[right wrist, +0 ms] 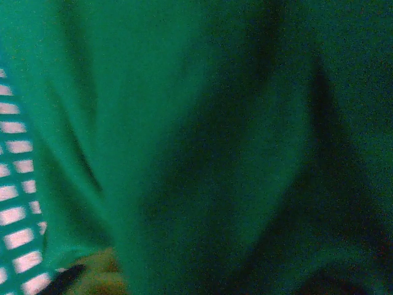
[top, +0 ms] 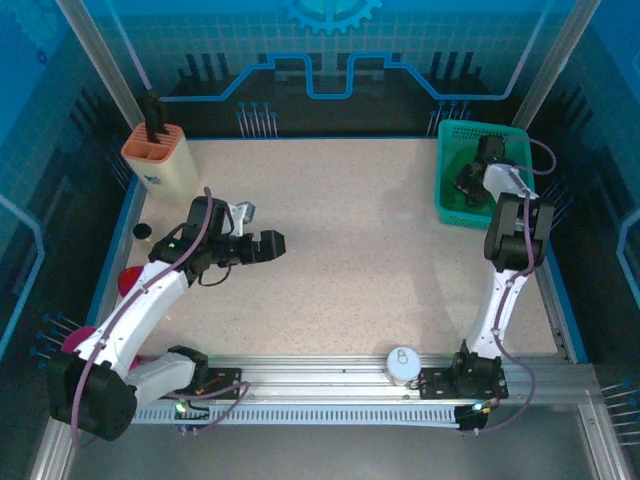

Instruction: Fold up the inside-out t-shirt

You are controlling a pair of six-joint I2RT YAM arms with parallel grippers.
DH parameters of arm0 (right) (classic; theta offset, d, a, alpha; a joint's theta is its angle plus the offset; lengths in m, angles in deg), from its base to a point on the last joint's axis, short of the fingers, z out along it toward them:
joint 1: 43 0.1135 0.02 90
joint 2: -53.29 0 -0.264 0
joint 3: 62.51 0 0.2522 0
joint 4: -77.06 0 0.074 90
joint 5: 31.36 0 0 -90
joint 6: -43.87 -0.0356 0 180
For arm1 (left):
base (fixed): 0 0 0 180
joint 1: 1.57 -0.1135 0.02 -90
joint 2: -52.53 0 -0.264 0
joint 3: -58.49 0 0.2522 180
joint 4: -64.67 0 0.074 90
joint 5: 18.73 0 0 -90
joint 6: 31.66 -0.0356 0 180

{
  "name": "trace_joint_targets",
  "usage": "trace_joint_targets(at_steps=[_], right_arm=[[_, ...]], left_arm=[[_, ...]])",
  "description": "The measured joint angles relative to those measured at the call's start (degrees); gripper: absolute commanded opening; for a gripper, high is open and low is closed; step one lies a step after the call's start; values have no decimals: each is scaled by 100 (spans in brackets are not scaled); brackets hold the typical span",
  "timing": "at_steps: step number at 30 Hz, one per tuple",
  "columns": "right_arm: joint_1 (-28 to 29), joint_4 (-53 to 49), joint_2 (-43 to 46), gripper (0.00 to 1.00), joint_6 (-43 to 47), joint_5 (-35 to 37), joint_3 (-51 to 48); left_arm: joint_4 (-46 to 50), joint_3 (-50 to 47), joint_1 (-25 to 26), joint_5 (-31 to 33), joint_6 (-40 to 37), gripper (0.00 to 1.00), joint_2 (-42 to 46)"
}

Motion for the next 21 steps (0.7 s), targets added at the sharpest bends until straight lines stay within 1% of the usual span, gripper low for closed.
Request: trace_joint_targets(at_steps=[2,4,8,10,12,14,15,16,17,18,19,20,21], right_arm=[[-33,520,481,0,-70,-348,-619],[-4,817,1064,0,-96,-601,-1110],[313,1567,2686,0,-149,-828,-1919],[662,1961,3633,0,-59,-831,-2256],[1128,2133,4411,0,223,-874,-2323],[1714,2096,4966,0,669,-988,-2083],[1958,2022,5099,4,866,-1062,-1873],[2194,1952,5184,9,1021,-1132,-1655],[2420,1864,5237,16,1172,-1191,-1438],[2616,1757,5274,41,1266,-1222,-1268],[2835,1611,5311,80,1379,-1237,-1172],[2988,1469,5335,100,1445,-1237,-1167],[3136,1287,5337,100,1493,-1217,-1200]], left_arm=[[-37,-4,0,-66,42,99,0],[-94,-4,0,-122,70,99,0],[-221,-4,4,-297,138,99,0],[-321,-4,4,-468,195,99,0],[-402,13,7,-664,232,99,0],[-459,55,11,-870,243,99,4],[-503,72,13,-949,256,99,17],[-538,92,15,-1023,278,99,44],[-568,101,15,-1082,297,99,90],[-601,111,15,-1130,328,99,146],[-619,129,15,-1165,341,99,208],[-643,142,15,-1193,343,99,256],[-643,157,13,-1215,341,99,289]])
